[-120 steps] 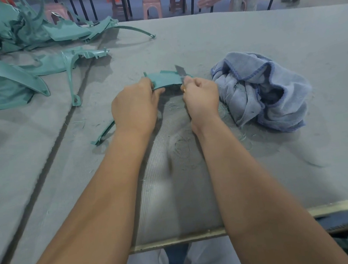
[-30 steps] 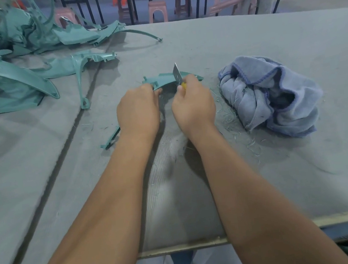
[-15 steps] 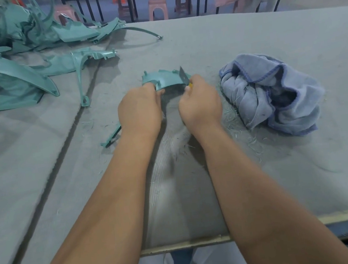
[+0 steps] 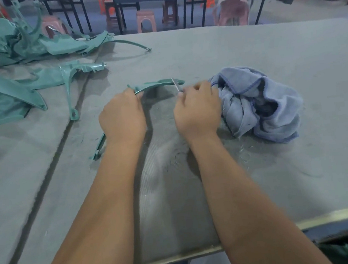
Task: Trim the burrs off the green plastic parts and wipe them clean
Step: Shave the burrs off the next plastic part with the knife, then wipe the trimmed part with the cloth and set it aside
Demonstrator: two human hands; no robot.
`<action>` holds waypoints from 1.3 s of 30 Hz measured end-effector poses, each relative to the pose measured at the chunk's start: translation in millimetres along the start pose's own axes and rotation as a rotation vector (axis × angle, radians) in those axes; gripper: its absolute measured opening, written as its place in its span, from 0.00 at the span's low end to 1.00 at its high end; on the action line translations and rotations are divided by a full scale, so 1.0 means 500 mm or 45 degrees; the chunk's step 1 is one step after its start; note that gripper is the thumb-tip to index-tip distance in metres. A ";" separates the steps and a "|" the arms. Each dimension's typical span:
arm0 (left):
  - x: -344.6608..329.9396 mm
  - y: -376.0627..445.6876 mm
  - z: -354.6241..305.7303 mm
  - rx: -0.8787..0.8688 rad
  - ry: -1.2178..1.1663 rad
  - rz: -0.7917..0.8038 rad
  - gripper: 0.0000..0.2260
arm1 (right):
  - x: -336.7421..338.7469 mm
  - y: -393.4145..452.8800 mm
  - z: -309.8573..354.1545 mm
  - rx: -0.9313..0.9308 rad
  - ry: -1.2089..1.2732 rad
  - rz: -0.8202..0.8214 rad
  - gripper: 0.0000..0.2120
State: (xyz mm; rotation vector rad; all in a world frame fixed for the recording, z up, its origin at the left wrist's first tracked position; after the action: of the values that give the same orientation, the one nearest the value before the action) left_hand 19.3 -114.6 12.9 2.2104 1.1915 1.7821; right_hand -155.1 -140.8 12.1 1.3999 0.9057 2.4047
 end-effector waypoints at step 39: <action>-0.079 -0.063 0.074 1.147 -2.102 0.817 0.14 | 0.082 0.091 -0.066 -0.252 1.074 0.182 0.08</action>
State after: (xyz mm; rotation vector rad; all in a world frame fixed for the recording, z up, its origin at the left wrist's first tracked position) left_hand 33.2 -100.9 -46.7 3.1547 0.7444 -1.1159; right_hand -199.0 -170.5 57.1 0.3473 0.6803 3.1285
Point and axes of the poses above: each hand's wrist, its own y-axis towards the middle knuckle, its own x-axis out of the back of the hand, z = x × y, the point moved 9 cm from there along y, towards the middle knuckle, and after that the axes turned 11 degrees about x, right-handed, at the moved point
